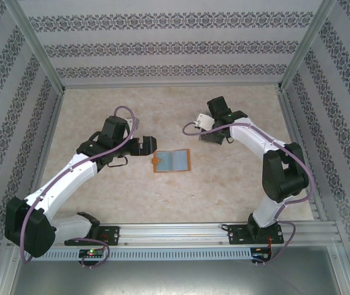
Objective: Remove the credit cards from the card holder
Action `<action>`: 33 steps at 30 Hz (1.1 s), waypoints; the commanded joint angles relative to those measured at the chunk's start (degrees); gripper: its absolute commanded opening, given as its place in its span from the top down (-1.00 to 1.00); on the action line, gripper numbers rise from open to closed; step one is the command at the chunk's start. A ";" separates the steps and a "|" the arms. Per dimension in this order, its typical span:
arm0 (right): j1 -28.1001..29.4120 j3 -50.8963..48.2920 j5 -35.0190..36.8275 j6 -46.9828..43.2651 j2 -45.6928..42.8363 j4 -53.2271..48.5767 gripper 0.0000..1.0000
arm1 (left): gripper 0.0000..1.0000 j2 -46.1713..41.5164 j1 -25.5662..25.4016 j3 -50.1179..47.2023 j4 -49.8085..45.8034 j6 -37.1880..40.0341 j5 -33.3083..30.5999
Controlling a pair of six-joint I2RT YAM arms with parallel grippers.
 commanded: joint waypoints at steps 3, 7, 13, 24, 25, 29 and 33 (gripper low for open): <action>0.03 2.21 -0.14 -3.79 -0.97 -0.78 1.00 | -0.99 0.16 1.08 0.03 -1.04 1.41 0.17; -0.21 0.75 0.38 -8.15 -1.38 -0.25 1.00 | -0.99 0.29 1.41 -0.05 -0.78 1.40 0.52; -1.05 1.28 0.64 -8.65 0.55 0.78 1.00 | -0.99 0.51 1.70 0.00 -0.85 1.43 0.73; -1.54 1.02 -2.40 -6.96 3.13 -0.27 1.00 | -0.99 0.75 1.99 -0.15 -0.82 1.33 0.74; -1.48 1.15 -2.43 -6.68 3.36 -0.02 1.00 | -0.99 0.81 2.03 -0.22 -0.81 1.32 0.81; -1.59 2.39 -0.34 -4.21 4.69 2.77 0.72 | -0.99 0.94 2.19 -0.12 -0.87 1.32 0.80; -2.09 4.14 5.46 -1.00 7.02 7.79 0.57 | -0.99 1.05 2.28 -0.17 -1.08 1.10 0.84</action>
